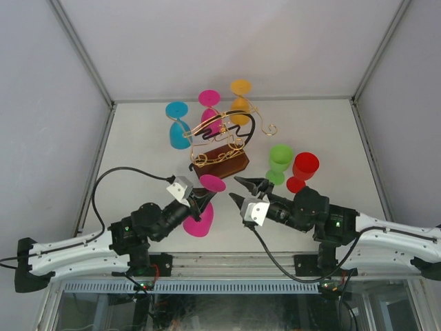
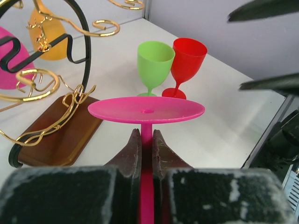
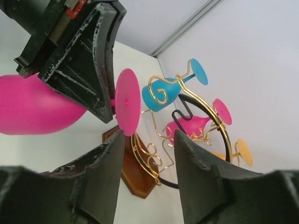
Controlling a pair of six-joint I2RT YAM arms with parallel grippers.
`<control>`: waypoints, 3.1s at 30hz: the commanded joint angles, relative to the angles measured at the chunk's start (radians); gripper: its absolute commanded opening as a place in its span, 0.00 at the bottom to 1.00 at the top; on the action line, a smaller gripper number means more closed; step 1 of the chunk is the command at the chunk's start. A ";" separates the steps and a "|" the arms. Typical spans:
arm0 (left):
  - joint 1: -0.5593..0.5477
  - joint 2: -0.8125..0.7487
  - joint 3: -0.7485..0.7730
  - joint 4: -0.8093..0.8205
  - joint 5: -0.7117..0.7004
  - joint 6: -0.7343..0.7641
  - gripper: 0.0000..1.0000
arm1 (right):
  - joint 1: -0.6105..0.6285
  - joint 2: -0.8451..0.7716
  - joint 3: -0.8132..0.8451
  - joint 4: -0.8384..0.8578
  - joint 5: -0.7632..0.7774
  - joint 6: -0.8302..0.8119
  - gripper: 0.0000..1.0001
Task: Place the wine glass upside down on the wine glass rack
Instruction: Turn the wine glass upside down at the wine rack.
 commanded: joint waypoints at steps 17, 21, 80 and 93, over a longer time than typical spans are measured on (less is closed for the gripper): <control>0.005 -0.075 -0.322 0.575 0.006 0.073 0.00 | 0.008 -0.123 -0.065 -0.055 0.110 0.182 0.49; 0.005 -0.058 -0.359 0.669 0.102 0.141 0.00 | 0.008 -0.133 -0.078 -0.045 0.114 0.185 0.49; 0.183 0.004 -0.191 0.319 0.413 -0.094 0.00 | 0.016 -0.128 -0.075 -0.103 0.124 0.237 0.49; 0.182 -0.016 -0.193 0.203 0.185 -0.062 0.00 | 0.016 -0.144 -0.081 -0.120 0.128 0.245 0.48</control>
